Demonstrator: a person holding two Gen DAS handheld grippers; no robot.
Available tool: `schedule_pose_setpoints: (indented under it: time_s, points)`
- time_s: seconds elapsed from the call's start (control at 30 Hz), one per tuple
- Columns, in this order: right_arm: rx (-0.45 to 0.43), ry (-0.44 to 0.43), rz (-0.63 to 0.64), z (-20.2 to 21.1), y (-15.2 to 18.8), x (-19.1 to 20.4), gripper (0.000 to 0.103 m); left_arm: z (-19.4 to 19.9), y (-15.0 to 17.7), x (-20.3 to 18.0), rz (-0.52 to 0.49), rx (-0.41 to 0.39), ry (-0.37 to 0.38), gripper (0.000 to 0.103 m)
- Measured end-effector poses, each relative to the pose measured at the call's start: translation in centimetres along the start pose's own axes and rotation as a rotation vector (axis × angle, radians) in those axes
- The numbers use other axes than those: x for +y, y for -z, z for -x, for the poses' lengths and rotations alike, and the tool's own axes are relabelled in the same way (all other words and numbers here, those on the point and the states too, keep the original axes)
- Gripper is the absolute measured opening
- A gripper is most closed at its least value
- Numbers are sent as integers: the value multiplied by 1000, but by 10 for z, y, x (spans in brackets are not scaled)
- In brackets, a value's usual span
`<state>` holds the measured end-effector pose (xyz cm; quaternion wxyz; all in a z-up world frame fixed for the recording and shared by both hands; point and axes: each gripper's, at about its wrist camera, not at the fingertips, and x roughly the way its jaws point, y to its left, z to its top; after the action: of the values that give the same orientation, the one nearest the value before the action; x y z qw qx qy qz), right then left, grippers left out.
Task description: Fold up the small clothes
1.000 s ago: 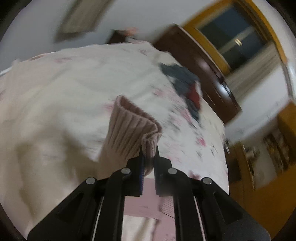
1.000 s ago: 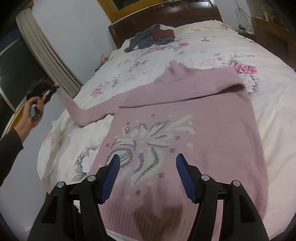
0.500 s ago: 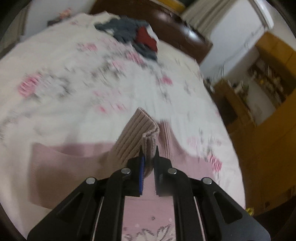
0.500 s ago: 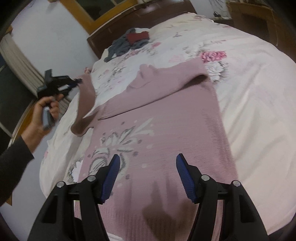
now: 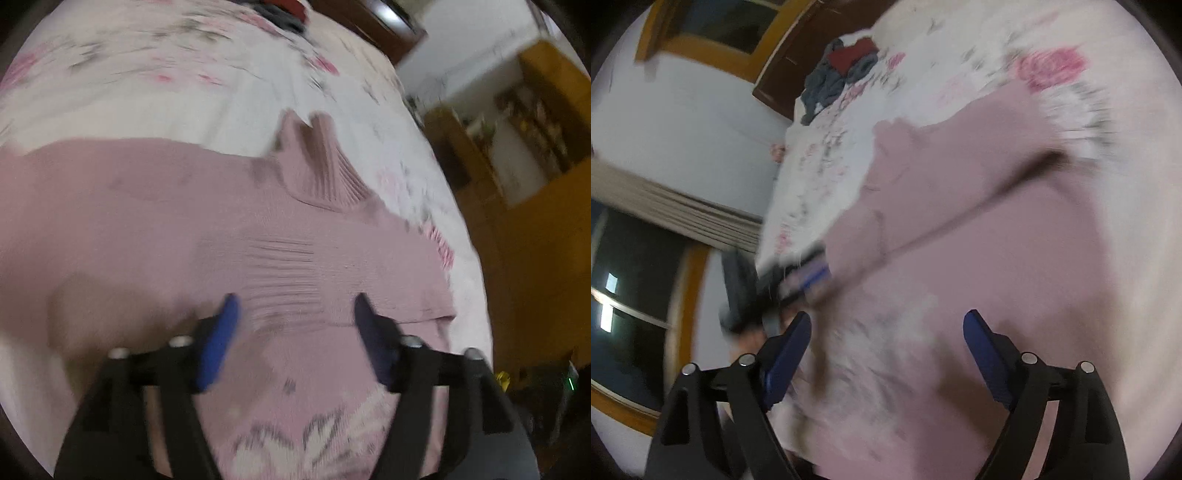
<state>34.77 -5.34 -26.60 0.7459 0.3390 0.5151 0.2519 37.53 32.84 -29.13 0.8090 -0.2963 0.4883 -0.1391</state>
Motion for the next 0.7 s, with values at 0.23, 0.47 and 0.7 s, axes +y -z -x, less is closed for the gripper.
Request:
schedule_pose_setpoints:
  time_s: [0.23,0.47,0.7]
  points:
    - [262,-52,-97,-152,-85,15,54,49,100,13,67,34,14,80]
    - [352,117,-98,-222,-88,16,54,67,168,28,160,22,60,84]
    - [359,118,-70,-219,-88,30,11,57,177,41,225,54,73,84]
